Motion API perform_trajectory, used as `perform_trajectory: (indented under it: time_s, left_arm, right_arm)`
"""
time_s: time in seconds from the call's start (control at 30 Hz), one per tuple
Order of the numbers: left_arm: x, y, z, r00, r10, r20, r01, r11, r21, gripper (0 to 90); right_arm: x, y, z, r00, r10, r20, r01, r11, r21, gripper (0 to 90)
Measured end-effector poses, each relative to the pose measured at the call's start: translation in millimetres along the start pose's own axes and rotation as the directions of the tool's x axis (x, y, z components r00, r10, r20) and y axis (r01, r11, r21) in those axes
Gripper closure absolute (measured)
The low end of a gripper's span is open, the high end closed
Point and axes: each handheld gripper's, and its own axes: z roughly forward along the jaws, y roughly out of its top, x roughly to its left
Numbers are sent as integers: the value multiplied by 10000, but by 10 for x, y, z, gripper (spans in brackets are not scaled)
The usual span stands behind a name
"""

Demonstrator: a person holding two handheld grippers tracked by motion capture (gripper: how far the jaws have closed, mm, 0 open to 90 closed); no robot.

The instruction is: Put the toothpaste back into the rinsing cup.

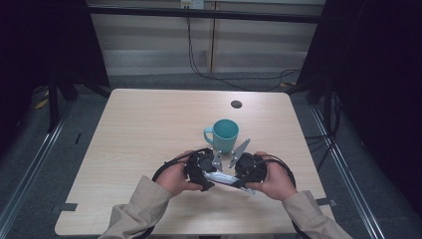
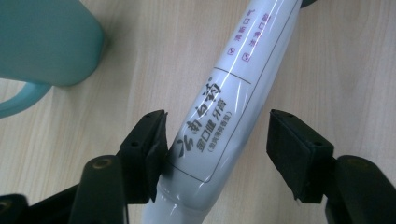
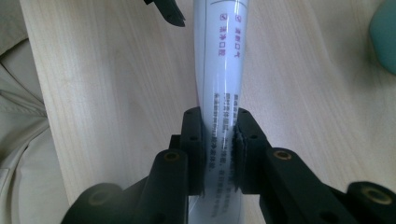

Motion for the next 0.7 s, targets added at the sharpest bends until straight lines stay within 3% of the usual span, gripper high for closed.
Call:
perform_trajectory:
  time_s: [0.17, 0.3, 0.57, 0.7]
  left_arm:
    - [3, -15, 13, 10000, 82, 4, -82, 9999, 68, 418]
    - [-20, -8, 19, 10000, 57, -25, -57, 9999, 105, 443]
    - [-50, 36, -6, 9989, 459, 116, -464, 9982, 377, 545]
    - [-50, 40, -23, 9980, -48, 628, 7, 9979, 646, 615]
  right_arm:
    - [4, 24, -5, 9998, 177, -134, -178, 9998, -32, 765]
    - [-2, 42, -36, 9999, 4, -144, -6, 9999, -118, 764]
    - [-8, 44, -92, 9996, -29, -264, 24, 9999, -168, 764]
    - [-10, 42, -113, 9989, -68, -473, 47, 9990, -447, 744]
